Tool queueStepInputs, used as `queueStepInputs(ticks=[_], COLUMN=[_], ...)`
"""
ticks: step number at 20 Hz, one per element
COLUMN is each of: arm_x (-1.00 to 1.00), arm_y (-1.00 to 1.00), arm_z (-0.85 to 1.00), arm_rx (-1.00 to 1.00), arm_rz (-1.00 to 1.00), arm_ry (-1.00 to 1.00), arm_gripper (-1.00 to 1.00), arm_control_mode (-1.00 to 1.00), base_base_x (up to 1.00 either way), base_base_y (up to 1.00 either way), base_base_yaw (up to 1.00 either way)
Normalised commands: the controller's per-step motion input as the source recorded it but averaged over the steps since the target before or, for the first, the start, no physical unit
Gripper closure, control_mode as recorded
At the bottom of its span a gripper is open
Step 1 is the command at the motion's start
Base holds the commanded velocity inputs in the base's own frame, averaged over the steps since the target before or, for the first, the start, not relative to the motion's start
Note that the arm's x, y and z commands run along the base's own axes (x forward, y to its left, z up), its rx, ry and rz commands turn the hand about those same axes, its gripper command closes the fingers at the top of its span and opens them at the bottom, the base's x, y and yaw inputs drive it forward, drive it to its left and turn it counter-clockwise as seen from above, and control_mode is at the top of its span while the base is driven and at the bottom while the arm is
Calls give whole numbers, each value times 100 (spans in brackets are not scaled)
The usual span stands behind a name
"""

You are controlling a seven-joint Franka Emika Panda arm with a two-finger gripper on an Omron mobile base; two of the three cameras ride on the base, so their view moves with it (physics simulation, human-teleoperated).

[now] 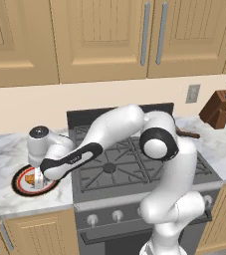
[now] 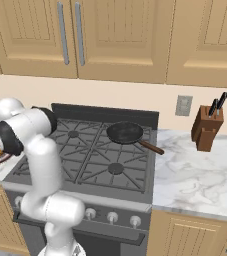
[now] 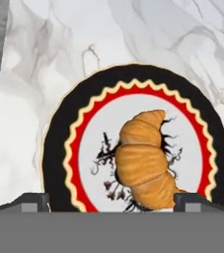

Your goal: Pick the croissant and place it on the pan. Then turn on the stove to warm the croissant.

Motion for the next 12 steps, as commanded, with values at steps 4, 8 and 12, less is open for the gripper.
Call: queueStepInputs(ticks=[4,8,12], arm_x=[23,24,25], arm_y=[20,7,0], arm_z=[-12,-15,-20], arm_rx=[0,0,0], arm_rz=[-1,-1,-1], arm_ry=[0,0,0], arm_gripper=[-100,-100,-100], arm_control_mode=[-100,-100,-100], base_base_x=[0,0,0], base_base_y=[0,0,0], base_base_yaw=[0,0,0])
